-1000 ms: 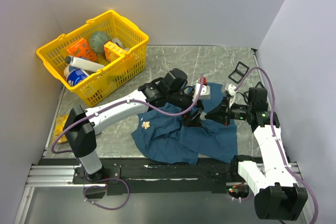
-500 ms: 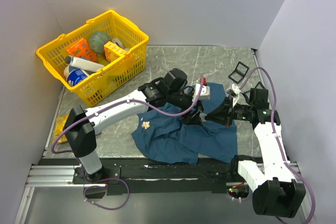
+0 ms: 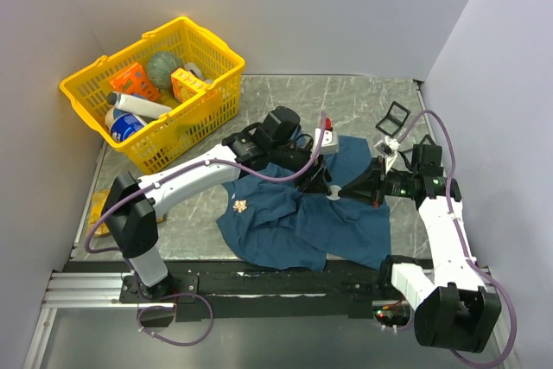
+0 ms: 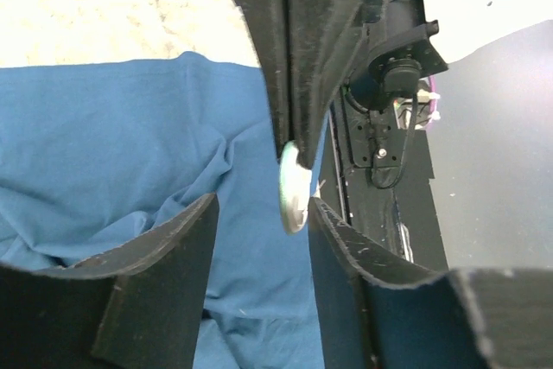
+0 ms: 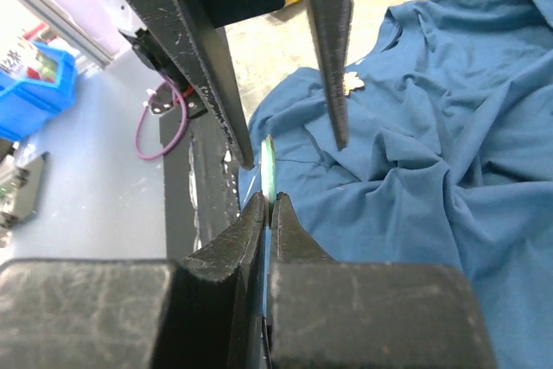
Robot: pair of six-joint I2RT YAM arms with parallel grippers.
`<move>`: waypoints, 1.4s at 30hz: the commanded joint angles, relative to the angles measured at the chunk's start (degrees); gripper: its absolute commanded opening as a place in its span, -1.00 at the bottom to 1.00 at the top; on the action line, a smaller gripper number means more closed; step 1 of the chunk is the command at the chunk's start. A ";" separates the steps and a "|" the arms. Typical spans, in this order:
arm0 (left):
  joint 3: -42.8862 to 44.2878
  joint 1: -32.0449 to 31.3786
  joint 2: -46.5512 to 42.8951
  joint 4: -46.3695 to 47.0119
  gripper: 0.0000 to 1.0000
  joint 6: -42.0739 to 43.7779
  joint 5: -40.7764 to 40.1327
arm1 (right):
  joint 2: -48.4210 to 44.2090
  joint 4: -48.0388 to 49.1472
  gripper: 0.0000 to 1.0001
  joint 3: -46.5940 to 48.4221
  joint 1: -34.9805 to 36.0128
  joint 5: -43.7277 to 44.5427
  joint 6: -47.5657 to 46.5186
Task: Remove the brooch from the garment
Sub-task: Close the brooch.
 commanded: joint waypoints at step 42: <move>-1.32 0.04 -0.64 6.64 -0.42 -6.63 4.81 | 4.01 8.21 -1.00 1.22 -1.64 -3.88 12.03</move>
